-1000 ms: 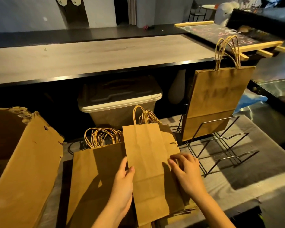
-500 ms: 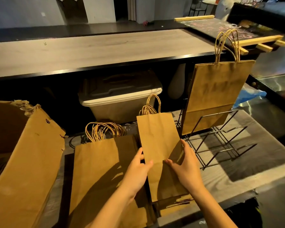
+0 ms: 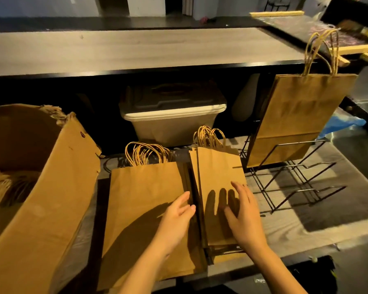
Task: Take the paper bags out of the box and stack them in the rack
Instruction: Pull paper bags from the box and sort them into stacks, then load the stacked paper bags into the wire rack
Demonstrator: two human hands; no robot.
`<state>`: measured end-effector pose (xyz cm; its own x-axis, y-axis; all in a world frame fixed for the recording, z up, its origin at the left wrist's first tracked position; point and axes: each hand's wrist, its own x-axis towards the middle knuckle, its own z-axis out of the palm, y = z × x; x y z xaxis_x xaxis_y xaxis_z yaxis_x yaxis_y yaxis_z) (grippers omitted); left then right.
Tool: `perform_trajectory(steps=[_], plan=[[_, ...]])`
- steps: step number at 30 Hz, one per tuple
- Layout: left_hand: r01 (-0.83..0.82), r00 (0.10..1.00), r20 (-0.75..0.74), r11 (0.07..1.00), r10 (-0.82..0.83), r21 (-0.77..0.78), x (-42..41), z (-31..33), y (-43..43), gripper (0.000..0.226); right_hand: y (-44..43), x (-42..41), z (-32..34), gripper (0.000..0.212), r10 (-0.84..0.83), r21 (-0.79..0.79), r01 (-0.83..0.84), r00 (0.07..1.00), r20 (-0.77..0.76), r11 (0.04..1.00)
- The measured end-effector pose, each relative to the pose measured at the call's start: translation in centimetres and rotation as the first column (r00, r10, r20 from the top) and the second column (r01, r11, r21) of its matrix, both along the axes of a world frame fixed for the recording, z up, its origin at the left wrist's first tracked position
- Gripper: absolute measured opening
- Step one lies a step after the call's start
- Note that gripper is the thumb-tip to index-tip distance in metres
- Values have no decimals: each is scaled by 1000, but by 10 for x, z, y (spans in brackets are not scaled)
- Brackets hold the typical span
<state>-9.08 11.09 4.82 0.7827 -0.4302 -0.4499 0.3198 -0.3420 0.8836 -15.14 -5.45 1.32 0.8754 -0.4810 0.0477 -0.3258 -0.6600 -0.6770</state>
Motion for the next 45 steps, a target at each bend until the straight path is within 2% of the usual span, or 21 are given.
perform_trajectory(steps=[2,5,8,10,13,16,18,22,29,35,40,45], plan=[[-76,996,40,997,75,13,5,1,14,45,12,3,10,60,49,17,-50,998,41,999],[-251,966,76,966,246,59,13,-5,40,42,37,11,19,53,139,197,-156,986,96,968],[-410,908,149,902,391,133,15,-13,61,39,59,15,18,55,222,415,-228,973,64,881],[-499,866,140,852,481,160,11,-16,77,43,77,16,13,53,255,529,-228,967,22,817],[-570,821,75,800,567,187,9,-20,89,56,93,13,6,63,267,588,-173,961,-76,790],[-595,788,-9,765,616,247,5,-27,101,65,104,10,-3,70,257,558,-119,951,-175,821],[-583,790,-43,773,611,250,2,-31,108,66,110,8,-5,75,269,521,-133,943,-194,843],[-549,830,-2,816,558,182,-5,-34,120,61,122,8,-2,77,234,499,-98,948,-217,861],[-495,860,215,859,463,132,-13,-18,127,57,130,13,-5,78,275,445,-120,913,-302,888],[-519,830,303,848,469,110,-18,11,118,56,128,10,-2,75,280,487,-109,914,-292,866],[-440,868,292,895,401,78,-26,14,106,42,119,12,1,70,307,606,-87,913,-269,790],[-420,865,308,907,395,16,-26,38,104,40,96,23,18,62,327,779,-77,930,-170,623]])
